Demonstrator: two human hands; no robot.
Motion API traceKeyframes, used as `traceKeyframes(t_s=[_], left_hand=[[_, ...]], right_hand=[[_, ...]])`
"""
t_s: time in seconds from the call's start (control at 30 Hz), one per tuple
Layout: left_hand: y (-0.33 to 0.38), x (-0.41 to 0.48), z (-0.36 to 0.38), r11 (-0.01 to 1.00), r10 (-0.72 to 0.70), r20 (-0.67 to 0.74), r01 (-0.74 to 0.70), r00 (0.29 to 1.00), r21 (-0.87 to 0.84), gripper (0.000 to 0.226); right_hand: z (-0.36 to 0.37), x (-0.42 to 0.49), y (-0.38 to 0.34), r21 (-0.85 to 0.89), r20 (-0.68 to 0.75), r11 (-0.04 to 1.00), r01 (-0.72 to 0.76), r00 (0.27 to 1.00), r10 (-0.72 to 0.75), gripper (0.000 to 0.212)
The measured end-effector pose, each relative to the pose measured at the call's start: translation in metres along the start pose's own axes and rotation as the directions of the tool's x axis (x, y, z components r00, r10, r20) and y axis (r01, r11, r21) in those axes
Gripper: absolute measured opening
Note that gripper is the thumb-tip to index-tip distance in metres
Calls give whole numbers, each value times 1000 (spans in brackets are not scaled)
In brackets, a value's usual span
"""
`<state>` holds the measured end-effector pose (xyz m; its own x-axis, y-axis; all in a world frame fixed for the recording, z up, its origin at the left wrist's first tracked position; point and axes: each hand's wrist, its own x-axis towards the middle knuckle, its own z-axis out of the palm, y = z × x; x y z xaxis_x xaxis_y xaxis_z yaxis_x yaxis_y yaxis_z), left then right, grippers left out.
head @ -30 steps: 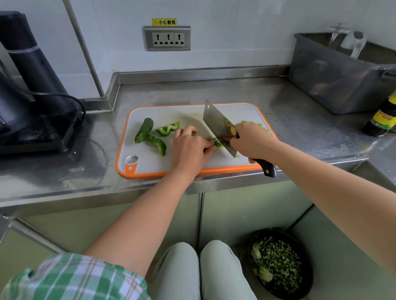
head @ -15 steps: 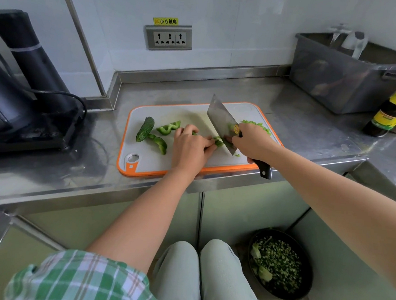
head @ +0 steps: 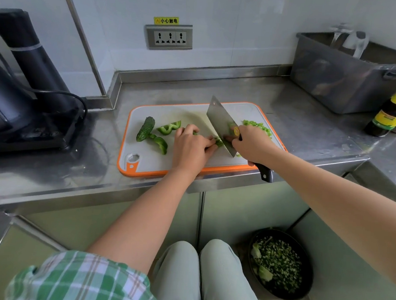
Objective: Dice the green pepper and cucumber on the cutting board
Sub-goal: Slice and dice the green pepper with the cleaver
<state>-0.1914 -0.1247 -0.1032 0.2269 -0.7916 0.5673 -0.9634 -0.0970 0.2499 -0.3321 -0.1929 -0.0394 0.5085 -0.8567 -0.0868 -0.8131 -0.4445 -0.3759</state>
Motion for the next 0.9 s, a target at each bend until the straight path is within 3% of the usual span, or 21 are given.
traceKeyframes(t_s=[0.13,0.33,0.53,0.7,0.9], left_hand=[[-3,3,4,999,30,-5,-30,1000,17,10],[-5,2,7,1000,13,18,-13,1000,13,14],[-4,2,5,1000,2,22,-2,1000,2,14],[-1,-1,-1,1000,1,-19,-1,1000,-6,10],[-4,2,4,1000,13,-9,-13,1000,6,8]], right_hand=[[-5,-5,2,59,-20,998,7,1000,-6,11],[-12,-7,-8,-70,62,997,37,998,-33,13],[0,-4,-13,-89,36,996,19,999,-16,5],[2,1,-5,50,-17,999,2,1000,-1,22],[-9,-2,-4,43,40,999,-4,999,2,10]])
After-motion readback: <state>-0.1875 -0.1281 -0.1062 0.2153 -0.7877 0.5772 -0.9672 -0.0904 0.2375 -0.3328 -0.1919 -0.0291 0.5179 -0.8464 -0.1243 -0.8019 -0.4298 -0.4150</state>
